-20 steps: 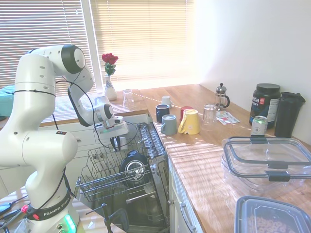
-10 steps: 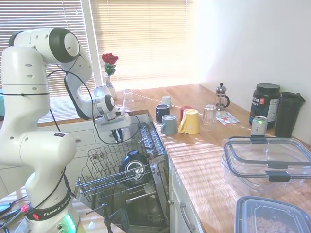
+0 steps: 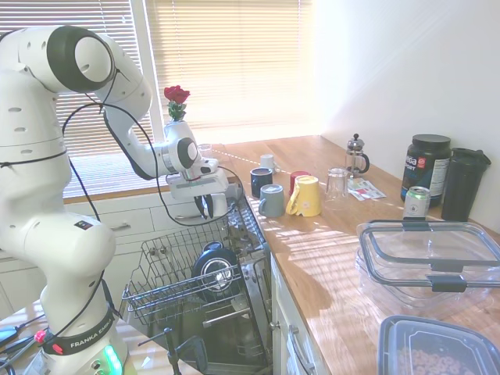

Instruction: Unload the mug from the dish rack

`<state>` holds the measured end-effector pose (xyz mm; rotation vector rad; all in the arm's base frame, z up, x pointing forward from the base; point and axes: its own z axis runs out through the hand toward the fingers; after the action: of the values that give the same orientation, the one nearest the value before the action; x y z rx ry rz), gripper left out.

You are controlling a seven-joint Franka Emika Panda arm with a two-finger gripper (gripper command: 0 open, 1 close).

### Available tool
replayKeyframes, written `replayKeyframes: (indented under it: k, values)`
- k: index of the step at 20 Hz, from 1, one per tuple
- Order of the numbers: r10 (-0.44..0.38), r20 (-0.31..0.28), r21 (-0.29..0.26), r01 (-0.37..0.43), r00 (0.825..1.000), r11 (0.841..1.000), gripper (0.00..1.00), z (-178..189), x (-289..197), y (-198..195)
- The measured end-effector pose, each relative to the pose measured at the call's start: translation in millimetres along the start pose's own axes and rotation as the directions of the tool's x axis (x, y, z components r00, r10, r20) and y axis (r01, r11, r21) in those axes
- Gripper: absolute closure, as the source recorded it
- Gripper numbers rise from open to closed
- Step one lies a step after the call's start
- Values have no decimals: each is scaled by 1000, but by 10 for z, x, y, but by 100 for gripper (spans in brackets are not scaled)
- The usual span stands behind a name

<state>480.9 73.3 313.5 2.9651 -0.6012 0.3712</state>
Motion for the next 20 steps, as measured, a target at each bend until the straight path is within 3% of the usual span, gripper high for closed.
replayKeyframes:
  k: [11,20]
  values:
    - [85,-21,66,-83,996,994,100,-618,455,532]
    - [124,12,85,-124,992,989,100,-521,746,822]
